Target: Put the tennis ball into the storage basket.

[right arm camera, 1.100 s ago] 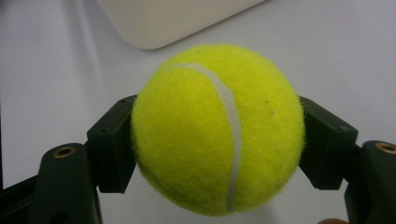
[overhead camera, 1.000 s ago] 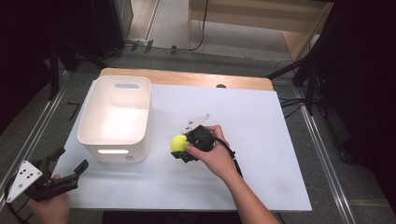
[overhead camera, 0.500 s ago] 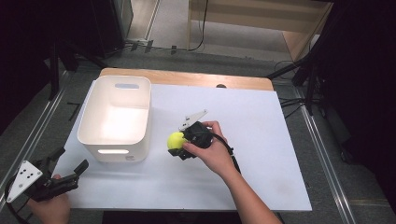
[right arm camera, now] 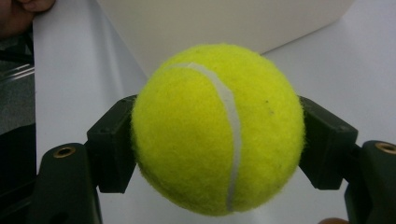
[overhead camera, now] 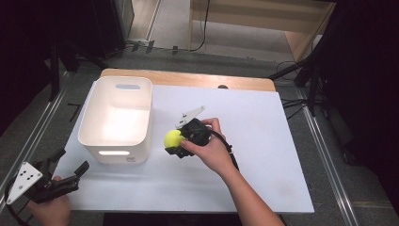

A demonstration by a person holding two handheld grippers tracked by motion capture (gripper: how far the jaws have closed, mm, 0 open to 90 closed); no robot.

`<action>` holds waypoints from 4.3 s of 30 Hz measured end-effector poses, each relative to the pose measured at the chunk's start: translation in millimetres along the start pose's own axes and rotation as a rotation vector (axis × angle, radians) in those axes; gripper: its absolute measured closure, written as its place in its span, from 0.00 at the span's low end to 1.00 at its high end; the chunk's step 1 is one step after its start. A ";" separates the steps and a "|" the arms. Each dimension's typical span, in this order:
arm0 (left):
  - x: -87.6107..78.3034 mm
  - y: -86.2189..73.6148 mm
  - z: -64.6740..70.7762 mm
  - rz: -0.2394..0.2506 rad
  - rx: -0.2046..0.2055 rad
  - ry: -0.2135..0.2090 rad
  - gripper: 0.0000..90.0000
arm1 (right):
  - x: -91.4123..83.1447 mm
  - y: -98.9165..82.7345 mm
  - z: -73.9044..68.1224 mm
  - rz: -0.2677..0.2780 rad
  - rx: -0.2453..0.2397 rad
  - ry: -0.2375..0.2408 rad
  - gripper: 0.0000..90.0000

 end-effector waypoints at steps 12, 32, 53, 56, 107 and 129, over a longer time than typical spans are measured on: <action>0.2 0.1 0.0 0.001 0.000 0.001 0.10 | -4.9 11.2 -0.5 0.010 -0.019 0.003 0.27; 0.4 -0.2 0.0 -0.004 0.006 0.001 0.09 | -7.5 27.9 -0.8 0.028 -0.026 0.020 0.27; 0.9 -0.2 0.0 -0.006 0.004 0.000 0.09 | -8.9 50.5 -5.8 0.050 -0.050 0.039 0.27; 0.9 -0.2 0.0 -0.006 0.004 0.000 0.10 | -9.2 52.8 -6.3 0.056 -0.052 0.043 0.27; 0.3 0.3 -0.5 -0.001 -0.002 -0.002 0.10 | -5.2 98.2 -18.2 0.087 -0.099 0.049 0.27; 0.2 0.3 -0.4 -0.001 -0.002 -0.003 0.09 | 14.7 112.9 -25.9 0.084 -0.117 0.076 0.27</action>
Point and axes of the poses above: each handheld gripper's, and its own axes: x roughly forward along the jaws, y roughly out of its top, z roughly to its right, the point moved 8 cm from there along x, roughly forward along the jaws, and after that the axes turned 4 degrees about -y, right-handed, at the moved point
